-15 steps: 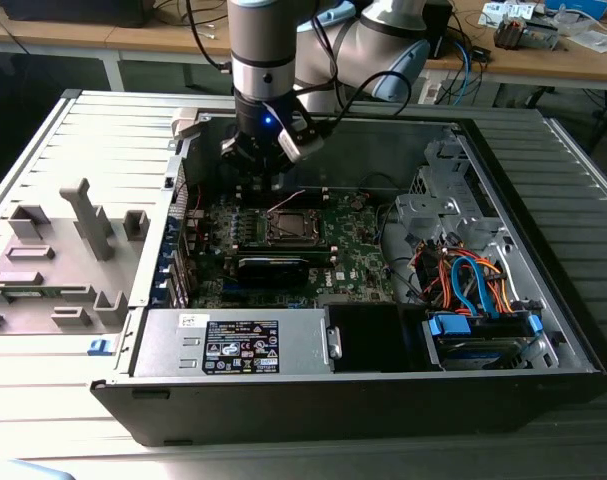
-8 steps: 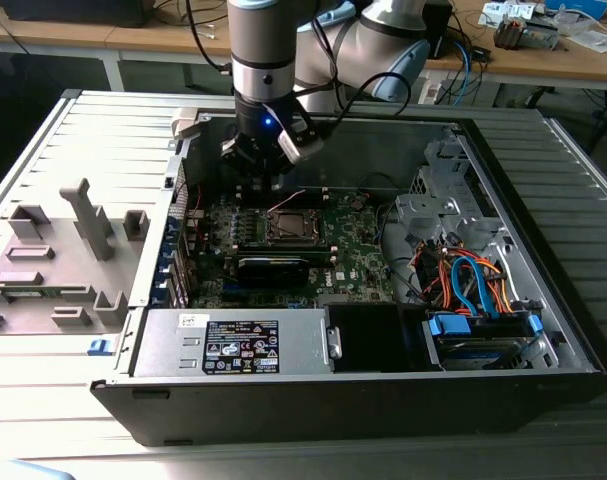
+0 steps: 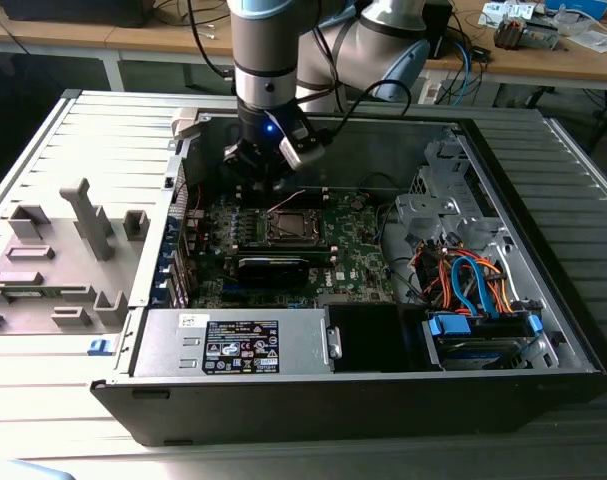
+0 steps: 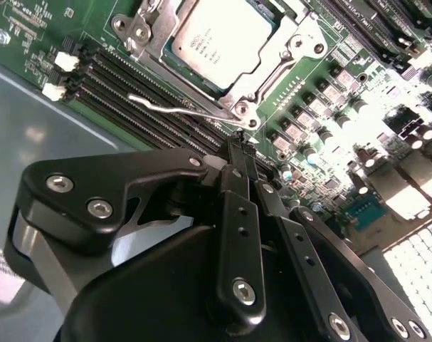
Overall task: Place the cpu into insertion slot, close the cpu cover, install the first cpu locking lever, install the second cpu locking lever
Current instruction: 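Install the first cpu locking lever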
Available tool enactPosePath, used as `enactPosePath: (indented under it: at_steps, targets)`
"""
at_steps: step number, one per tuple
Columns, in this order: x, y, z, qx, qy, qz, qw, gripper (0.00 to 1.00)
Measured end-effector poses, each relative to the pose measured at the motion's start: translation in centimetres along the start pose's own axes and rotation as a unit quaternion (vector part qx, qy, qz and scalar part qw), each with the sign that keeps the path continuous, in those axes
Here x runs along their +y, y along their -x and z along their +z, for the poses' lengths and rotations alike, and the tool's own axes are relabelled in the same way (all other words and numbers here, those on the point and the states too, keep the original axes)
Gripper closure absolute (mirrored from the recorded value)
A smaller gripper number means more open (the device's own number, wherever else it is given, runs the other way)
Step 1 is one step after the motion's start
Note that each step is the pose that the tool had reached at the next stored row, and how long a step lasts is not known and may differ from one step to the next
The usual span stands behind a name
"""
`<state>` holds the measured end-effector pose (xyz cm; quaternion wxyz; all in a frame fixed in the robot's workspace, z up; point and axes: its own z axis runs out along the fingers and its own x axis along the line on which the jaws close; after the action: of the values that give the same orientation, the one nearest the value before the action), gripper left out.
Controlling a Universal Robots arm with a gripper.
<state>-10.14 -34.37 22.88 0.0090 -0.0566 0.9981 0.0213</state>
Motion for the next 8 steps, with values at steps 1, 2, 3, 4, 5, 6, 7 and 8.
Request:
enactPosePath:
  at_steps: [1, 2, 3, 4, 5, 6, 7, 8]
  targets:
    - [-0.01, 0.07, 0.08, -0.0001, -0.0002, 0.003, 0.99999, 0.89]
    - [-0.04, 0.26, 0.22, -0.0002, -0.0003, 0.007, 0.99998, 0.89]
    - [-0.08, 0.53, 0.34, -0.0002, -0.0007, 0.007, 0.99998, 0.89]
    - [-0.10, 0.68, 0.41, -0.0002, -0.0008, 0.007, 0.99998, 0.89]
    - [-0.11, 0.78, 0.45, -0.0001, -0.0009, 0.007, 0.99998, 0.89]
    - [-0.13, 0.93, 0.54, -0.0002, -0.0009, 0.007, 0.99998, 0.89]
    - [-0.14, 1.01, 0.63, -0.0002, -0.0009, 0.007, 0.99998, 0.89]
    - [-0.15, 1.03, 0.69, -0.0002, -0.0009, 0.007, 0.99998, 0.89]
